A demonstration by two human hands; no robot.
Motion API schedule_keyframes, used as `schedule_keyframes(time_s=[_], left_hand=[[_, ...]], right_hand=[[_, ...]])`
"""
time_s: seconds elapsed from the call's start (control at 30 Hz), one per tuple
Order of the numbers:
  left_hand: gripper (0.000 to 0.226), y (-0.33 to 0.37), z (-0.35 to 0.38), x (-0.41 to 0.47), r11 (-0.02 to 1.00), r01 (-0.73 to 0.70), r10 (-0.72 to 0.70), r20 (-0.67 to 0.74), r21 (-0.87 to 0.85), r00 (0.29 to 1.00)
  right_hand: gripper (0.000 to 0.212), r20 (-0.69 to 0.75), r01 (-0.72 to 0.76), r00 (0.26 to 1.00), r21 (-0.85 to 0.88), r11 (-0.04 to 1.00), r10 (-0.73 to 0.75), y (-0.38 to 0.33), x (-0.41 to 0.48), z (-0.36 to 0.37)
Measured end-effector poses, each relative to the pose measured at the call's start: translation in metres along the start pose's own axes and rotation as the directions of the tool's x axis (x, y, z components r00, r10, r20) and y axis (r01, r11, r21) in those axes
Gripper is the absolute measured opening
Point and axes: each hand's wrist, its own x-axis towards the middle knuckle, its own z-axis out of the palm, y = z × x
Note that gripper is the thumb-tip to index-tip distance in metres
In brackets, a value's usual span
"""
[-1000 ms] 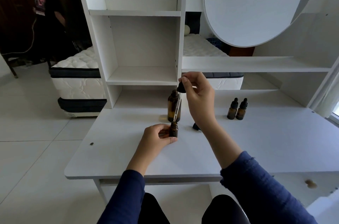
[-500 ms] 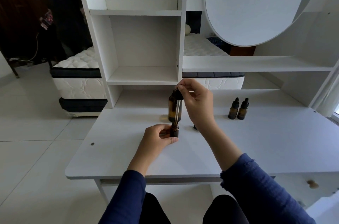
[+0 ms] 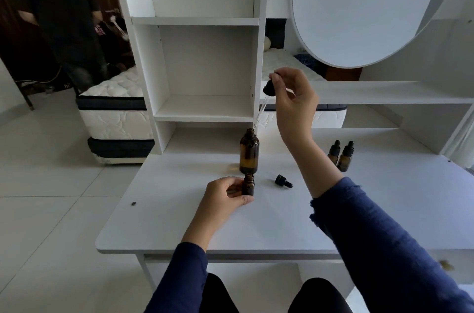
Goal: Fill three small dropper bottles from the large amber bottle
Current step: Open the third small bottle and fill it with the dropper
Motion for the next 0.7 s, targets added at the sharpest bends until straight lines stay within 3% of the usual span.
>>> schedule_keyframes(time_s=[0.4, 0.7], left_hand=[[0.029, -0.001, 0.000, 0.000, 1.000, 0.013, -0.013, 0.000, 0.019, 1.000], [0.029, 0.003, -0.001, -0.001, 0.998, 0.050, -0.050, 0.005, -0.034, 0.999]], right_hand=[[0.006, 0.088, -0.015, 0.996, -0.100, 0.995, 0.024, 0.023, -0.002, 0.014], [0.008, 0.216, -0.126, 0.959, -0.255, 0.959, 0.183, 0.051, -0.026, 0.014]])
